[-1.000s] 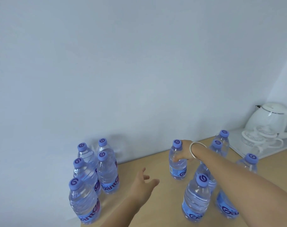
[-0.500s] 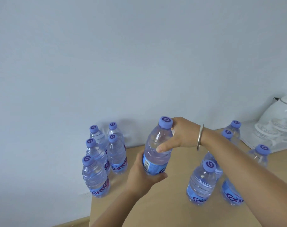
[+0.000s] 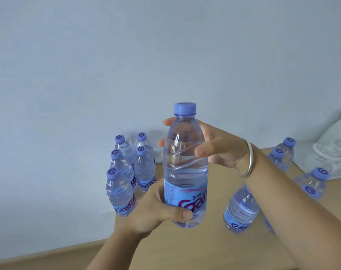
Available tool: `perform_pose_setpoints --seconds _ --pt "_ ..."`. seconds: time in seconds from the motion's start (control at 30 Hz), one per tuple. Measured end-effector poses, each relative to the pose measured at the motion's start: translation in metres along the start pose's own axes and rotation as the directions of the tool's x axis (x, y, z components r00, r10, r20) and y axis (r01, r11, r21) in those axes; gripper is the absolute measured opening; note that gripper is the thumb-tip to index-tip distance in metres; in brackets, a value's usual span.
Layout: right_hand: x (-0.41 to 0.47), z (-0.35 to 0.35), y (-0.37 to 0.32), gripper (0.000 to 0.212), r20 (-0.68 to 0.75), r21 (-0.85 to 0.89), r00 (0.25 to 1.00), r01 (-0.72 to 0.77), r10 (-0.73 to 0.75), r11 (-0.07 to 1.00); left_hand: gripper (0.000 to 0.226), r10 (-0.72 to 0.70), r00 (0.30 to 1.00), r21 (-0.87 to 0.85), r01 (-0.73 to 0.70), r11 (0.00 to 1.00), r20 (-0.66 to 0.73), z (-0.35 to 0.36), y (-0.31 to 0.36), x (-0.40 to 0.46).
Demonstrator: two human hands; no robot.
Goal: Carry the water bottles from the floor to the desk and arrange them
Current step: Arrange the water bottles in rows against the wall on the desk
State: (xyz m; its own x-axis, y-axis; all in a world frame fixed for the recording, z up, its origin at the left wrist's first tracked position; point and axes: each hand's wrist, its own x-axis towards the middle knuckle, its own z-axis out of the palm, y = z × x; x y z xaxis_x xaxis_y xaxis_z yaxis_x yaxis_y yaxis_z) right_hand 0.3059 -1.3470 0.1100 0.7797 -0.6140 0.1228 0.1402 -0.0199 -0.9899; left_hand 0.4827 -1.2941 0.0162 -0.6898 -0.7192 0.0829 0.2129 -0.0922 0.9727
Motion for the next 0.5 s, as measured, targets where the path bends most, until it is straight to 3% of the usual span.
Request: perform_pose_setpoints --seconds 0.07,0.2,0.33,0.5 --pt "0.005 0.008 -0.004 0.068 0.019 -0.034 0.999 0.04 -0.039 0.999 0.054 -0.062 0.996 -0.041 0.065 0.997 0.065 0.001 0.007 -0.004" --pt "0.013 0.022 -0.01 0.044 -0.105 -0.18 0.987 0.098 -0.118 0.979 0.081 -0.091 0.995 0.015 0.09 0.996 0.041 -0.001 0.016 -0.011" --pt "0.013 0.025 -0.01 0.048 -0.328 -0.194 0.928 0.116 -0.176 0.974 0.085 -0.036 0.976 0.046 0.047 0.998 -0.214 -0.008 0.016 -0.022" --pt "0.02 0.03 -0.006 0.05 -0.561 -0.295 0.809 0.0 -0.174 0.955 0.068 0.116 0.865 0.219 -0.007 0.976 -0.488 -0.001 0.004 -0.028"
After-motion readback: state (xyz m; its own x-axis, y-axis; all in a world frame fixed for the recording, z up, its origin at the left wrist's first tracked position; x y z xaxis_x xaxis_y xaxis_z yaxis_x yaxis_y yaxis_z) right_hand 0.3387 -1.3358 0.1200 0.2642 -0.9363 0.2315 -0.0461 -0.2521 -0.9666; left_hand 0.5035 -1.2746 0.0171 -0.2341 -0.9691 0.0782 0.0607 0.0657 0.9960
